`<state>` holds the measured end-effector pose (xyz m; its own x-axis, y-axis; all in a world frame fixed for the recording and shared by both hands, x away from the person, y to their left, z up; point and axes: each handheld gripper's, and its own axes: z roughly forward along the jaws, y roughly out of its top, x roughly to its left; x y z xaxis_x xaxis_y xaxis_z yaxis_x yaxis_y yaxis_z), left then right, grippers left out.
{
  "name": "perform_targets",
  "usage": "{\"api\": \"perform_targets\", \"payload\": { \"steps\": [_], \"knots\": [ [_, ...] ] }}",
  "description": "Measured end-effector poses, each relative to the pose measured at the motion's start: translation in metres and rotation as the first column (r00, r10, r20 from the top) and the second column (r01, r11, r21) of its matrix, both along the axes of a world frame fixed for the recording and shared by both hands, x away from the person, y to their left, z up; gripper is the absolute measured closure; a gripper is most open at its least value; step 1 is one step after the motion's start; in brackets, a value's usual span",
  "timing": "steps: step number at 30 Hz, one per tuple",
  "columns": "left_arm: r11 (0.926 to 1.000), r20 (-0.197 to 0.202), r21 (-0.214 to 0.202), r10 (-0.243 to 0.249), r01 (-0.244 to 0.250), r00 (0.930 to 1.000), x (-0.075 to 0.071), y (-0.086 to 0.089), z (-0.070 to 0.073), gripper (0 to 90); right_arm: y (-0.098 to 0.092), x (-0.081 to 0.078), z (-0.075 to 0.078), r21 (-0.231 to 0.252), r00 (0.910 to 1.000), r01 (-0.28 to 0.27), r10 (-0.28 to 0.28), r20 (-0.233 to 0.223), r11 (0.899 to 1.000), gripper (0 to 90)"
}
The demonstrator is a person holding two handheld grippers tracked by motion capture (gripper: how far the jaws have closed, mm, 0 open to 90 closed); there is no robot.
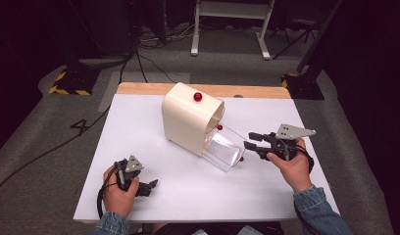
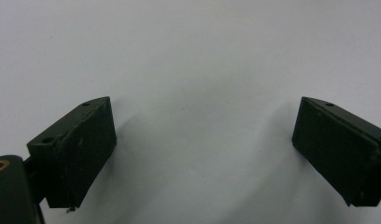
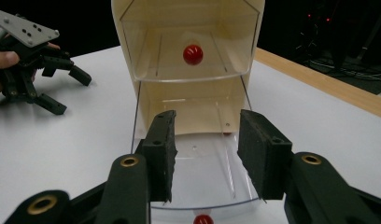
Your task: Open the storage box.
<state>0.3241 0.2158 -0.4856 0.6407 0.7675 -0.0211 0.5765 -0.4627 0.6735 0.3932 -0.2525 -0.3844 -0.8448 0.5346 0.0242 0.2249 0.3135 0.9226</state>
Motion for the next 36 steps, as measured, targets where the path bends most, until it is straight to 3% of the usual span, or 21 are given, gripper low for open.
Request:
{"api": "perform_targets", "payload": {
  "steps": [5,11,24,36],
  "knots": [
    [1.0000,0.002,0.001,-0.001,0.001,1.0000,0.000,0.000,0.000,6.4,0.008,0.012,0.011,0.007,1.0000,0.005,-0.005,0.008,1.000,57.3],
    [1.0000,0.007,0.006,-0.002,0.002,1.0000,-0.001,0.000,0.000,6.5,0.016,0.025,0.014,0.010,1.0000,0.001,-0.001,0.010,1.000,57.7],
    [1.0000,0.014,0.008,0.000,0.000,0.9999,-0.002,0.000,0.000,6.8,0.046,0.045,0.005,0.006,0.9982,-0.058,0.058,0.014,0.998,58.4],
    [1.0000,0.014,0.007,-0.001,0.001,0.9999,-0.002,0.000,0.000,6.8,0.070,0.050,-0.009,-0.006,0.9945,-0.103,0.103,0.018,0.995,64.8]
  ]
}}
